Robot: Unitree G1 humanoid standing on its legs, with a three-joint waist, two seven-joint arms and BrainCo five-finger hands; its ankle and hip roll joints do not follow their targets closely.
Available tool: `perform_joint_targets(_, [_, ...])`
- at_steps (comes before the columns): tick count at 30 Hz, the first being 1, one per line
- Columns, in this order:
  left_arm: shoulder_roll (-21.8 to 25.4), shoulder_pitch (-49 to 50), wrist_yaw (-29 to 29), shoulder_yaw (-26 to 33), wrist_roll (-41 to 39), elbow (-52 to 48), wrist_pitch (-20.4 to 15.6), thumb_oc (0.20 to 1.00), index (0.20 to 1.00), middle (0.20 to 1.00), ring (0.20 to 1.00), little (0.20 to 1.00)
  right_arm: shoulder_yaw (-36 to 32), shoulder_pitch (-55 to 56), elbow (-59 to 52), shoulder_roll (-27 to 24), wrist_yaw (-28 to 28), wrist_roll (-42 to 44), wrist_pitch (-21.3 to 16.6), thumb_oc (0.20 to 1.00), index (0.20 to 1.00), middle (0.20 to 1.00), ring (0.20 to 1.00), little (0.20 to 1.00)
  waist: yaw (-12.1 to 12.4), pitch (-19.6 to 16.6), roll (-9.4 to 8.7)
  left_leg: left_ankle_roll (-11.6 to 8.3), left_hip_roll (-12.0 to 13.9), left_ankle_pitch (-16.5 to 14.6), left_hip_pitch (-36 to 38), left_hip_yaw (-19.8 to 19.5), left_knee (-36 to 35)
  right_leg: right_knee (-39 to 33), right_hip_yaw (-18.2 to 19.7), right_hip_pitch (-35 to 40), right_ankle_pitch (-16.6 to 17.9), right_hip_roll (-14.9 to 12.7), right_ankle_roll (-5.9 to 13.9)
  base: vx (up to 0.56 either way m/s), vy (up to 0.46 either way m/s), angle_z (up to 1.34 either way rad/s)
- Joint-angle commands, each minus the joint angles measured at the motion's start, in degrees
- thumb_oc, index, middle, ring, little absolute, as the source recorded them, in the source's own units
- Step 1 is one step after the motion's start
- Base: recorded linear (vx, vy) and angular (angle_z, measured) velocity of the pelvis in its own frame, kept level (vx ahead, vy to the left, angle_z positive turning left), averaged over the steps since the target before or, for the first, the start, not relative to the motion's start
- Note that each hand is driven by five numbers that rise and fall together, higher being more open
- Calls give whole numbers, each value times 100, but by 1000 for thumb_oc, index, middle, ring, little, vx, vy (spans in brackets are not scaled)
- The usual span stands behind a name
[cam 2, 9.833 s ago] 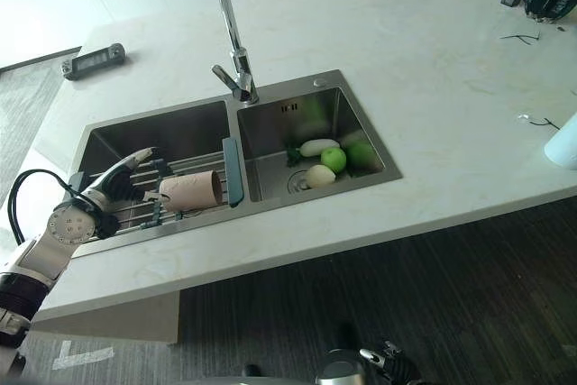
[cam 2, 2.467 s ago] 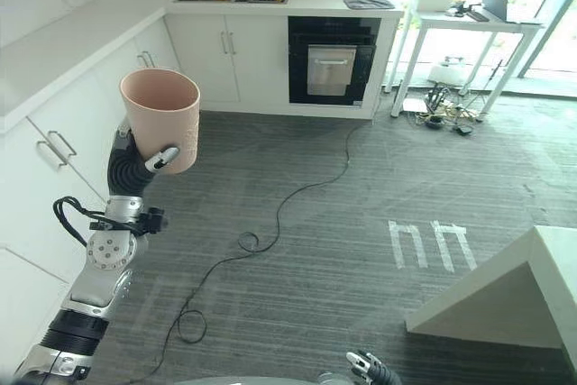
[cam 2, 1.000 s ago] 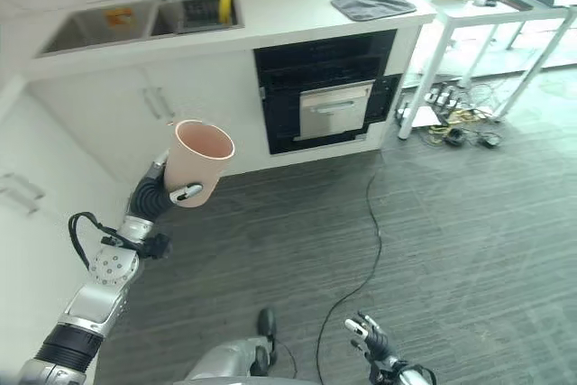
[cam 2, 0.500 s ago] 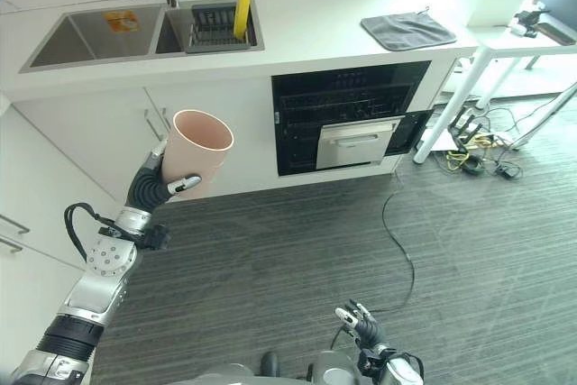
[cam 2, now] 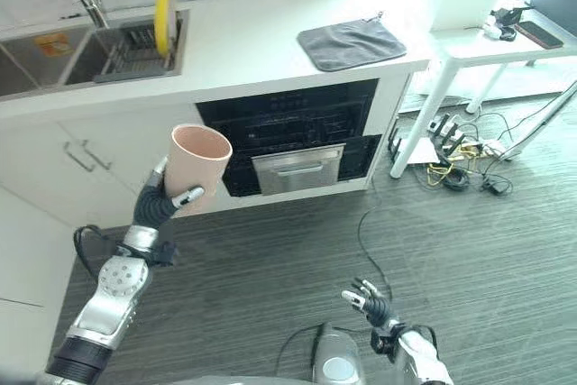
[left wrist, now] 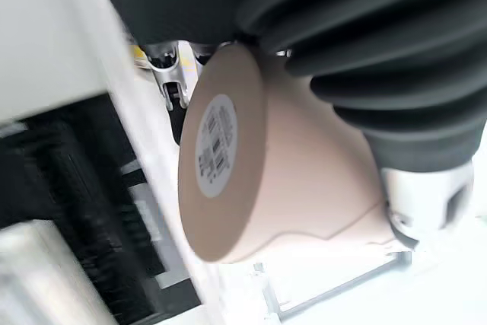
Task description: Place the dishes in the dishwasher.
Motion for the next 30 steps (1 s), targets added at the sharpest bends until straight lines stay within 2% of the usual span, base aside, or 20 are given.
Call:
perform_joint_targets(1, [88,-551,-89,185,-316,-97,-398,200,200,200,200,200,30,126,199,95,148,-100,-409,1000,1000,1000,1000,1000,-166,-232,127,357,-876,-1533,93,1074,-727,-637,224,644,381,-212,800,267,-171,59])
perform_joint_targets(2, [83,-626,-111,132,-309,-40,-426,200,200,200,200,200,5,123,323,92,214,-62,-530,1000,1000,1000,1000,1000,-172,-233,177,361,-945,-1514,166,1215,-1310,-710,175,734,331,-97,813,248,-92,44])
perform_joint_targets(3, [81,-642,-109,118,-302,-30,-422,200,200,200,200,200,1,124,333,95,223,-61,-543,1000,1000,1000,1000,1000,-176,-231,180,353,-946,-1483,191,1239,-1428,-734,164,758,324,-81,812,201,-4,34])
perform_joint_targets(6, [55,-721,11,-6,-292,-57,-347,200,200,200,200,200,38,142,306,98,186,-42,-529,1000,1000,1000,1000,1000,-106,-185,235,173,-958,-1111,82,1191,-2432,-980,196,1031,282,54,847,263,77,17])
perform_joint_targets(8, [39,-738,4,-2,-324,-69,-346,200,200,200,200,200,86,173,340,111,183,-33,-603,1000,1000,1000,1000,1000,-1,-140,295,14,-744,-579,-137,1266,-2966,-1164,153,1312,196,98,873,312,106,13])
perform_joint_targets(9, [38,-744,-1,2,-336,-67,-344,200,200,200,200,200,108,184,337,109,178,-39,-625,1000,1000,1000,1000,1000,20,-131,306,-10,-680,-470,-167,1306,-3065,-1188,122,1367,173,89,878,360,204,-8])
perform_joint_targets(10, [40,-740,-113,80,-406,-35,-366,200,200,200,200,200,151,262,269,103,145,-28,-690,1000,1000,1000,1000,1000,52,-137,311,-41,-465,-277,-263,1556,-3169,-1211,-71,1475,134,-4,918,311,208,8])
perform_joint_targets(13, [71,-742,-283,135,-455,37,-454,200,200,200,200,200,156,308,234,111,38,65,-700,1000,1000,1000,1000,1000,55,-166,272,9,-474,-382,-191,1710,-3135,-1132,-193,1540,46,-116,979,300,249,12])
perform_joint_targets(15, [73,-720,-450,162,-323,60,-489,200,200,200,200,200,75,387,187,168,-125,434,-595,1000,1000,1000,1000,1000,145,-216,208,174,-743,-697,-244,1533,-2889,-919,-173,1648,-29,-327,1069,529,431,-9])
perform_joint_targets(16, [82,-778,-480,124,-207,79,-487,200,200,200,200,200,20,486,97,280,-154,449,-612,1000,1000,1000,1000,1000,136,-219,162,323,-992,-837,-141,1497,-2864,-651,-191,1623,-12,-505,1175,479,407,-3])
perform_joint_targets(18, [117,-825,-488,81,-128,149,-538,200,200,200,200,200,-29,540,17,405,-239,471,-633,1000,1000,1000,1000,1000,117,-241,186,531,-1257,-976,-22,1359,-2933,-148,-46,1357,253,-647,1302,498,460,66])
perform_joint_targets(19, [217,-915,-368,-35,-13,165,-490,200,200,200,200,200,-89,600,-139,512,-264,474,-556,1000,1000,1000,1000,1000,51,-248,278,832,-1574,-1182,300,1234,-3231,1154,151,779,718,-663,1403,471,434,75])
perform_joint_targets(20, [220,-921,-355,-41,-7,171,-488,200,200,200,200,200,-88,600,-139,513,-260,460,-556,1000,1000,1000,1000,1000,52,-249,279,839,-1583,-1180,319,1240,-3258,1205,166,735,731,-668,1407,483,336,33])
perform_joint_targets(21, [238,-985,-284,-97,34,186,-452,200,200,200,200,200,-66,585,-159,501,-253,480,-516,1000,1000,1000,1000,1000,-43,-205,264,837,-1625,-1191,510,1225,-3411,1067,184,446,702,-423,1401,160,-29,13])
perform_joint_targets(23, [244,-1031,-255,-116,50,185,-413,200,200,200,200,200,-70,581,-166,489,-246,489,-491,1000,1000,1000,1000,1000,-94,-183,239,809,-1623,-1191,571,1233,-3445,810,157,385,691,-335,1387,162,-157,49])
perform_joint_targets(24, [275,-1228,-123,-178,104,131,-196,200,200,200,200,200,-90,517,-68,462,-97,454,-481,1000,1000,1000,1000,1000,-245,-111,78,741,-1619,-1371,774,1236,-3478,-404,147,-5,1166,-539,1493,170,-319,59])
perform_joint_targets(26, [334,-1276,-96,-195,68,108,-152,200,200,200,200,200,-163,457,-13,499,-42,408,-468,1000,1000,1000,1000,1000,-328,-68,22,727,-1599,-1532,918,1236,-3512,-677,313,-252,1580,-734,1652,139,-279,41])
perform_joint_targets(29, [351,-1262,-102,-196,62,107,-158,200,200,200,200,200,-183,455,-19,520,-40,404,-443,1000,1000,1000,1000,1000,-339,-67,22,717,-1567,-1554,945,1260,-3518,-689,353,-279,1588,-748,1679,60,-172,97])
perform_joint_targets(30, [275,-1150,-154,-243,61,166,-246,200,200,200,200,200,-162,443,44,521,-124,541,-374,1000,1000,1000,1000,1000,-265,-186,36,592,-1347,-1439,936,1493,-3458,-1000,130,157,1200,-594,1578,133,-421,-44])
